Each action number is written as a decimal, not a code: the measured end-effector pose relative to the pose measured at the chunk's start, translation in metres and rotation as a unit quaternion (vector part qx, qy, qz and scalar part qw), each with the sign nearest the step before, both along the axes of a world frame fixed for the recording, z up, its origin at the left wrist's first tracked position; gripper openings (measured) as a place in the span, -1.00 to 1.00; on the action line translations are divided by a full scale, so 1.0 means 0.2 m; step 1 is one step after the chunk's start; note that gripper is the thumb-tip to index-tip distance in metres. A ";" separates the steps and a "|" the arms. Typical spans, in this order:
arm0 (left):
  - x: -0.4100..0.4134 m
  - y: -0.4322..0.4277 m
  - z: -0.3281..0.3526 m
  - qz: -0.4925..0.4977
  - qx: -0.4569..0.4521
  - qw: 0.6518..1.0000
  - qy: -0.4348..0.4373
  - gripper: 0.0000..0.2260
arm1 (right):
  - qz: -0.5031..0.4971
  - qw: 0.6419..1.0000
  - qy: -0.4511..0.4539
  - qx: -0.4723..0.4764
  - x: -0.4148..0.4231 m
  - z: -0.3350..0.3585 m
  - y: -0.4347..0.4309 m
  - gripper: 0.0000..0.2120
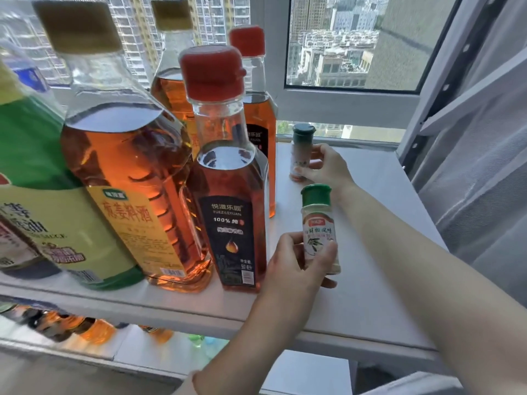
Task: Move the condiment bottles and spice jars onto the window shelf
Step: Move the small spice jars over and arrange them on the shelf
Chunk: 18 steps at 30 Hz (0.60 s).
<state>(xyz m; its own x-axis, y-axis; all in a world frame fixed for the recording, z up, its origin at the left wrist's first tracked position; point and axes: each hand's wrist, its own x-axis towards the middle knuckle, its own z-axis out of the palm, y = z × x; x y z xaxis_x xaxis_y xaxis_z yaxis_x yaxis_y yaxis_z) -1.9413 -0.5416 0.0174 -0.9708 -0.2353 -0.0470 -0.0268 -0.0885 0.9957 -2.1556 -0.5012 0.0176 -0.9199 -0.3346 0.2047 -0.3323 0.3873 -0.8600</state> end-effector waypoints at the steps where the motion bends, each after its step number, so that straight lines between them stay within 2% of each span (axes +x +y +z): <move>1: 0.00 0.00 0.00 -0.001 -0.002 1.000 0.002 -0.85 | -0.002 1.000 0.002 -0.005 0.00 0.00 0.00 -0.55; 7: -0.03 0.00 0.01 -0.005 -0.012 1.000 -0.007 -0.79 | -0.018 0.998 -0.054 -0.035 0.05 0.05 0.05 -0.39; 11: -0.03 0.02 0.01 -0.021 -0.028 0.999 -0.013 -0.86 | -0.073 0.987 -0.086 -0.114 0.23 0.18 0.21 -0.47; 14: -0.03 0.03 0.03 -0.019 -0.050 0.999 -0.001 -0.86 | -0.045 0.983 -0.117 -0.135 0.41 0.28 0.34 -0.51; 18: -0.05 0.04 0.06 -0.009 -0.089 0.996 0.011 -0.76 | 0.013 0.986 -0.145 -0.085 0.61 0.34 0.42 -0.39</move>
<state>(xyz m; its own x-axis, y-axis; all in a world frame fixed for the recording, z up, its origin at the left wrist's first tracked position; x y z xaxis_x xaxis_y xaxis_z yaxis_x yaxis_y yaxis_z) -1.9519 -0.5337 0.0284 -0.9751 -0.2213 0.0154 -0.0045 0.0893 0.9960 -2.0337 -0.4165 0.0862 -0.9394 -0.3426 -0.0109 -0.0701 0.2231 -0.9723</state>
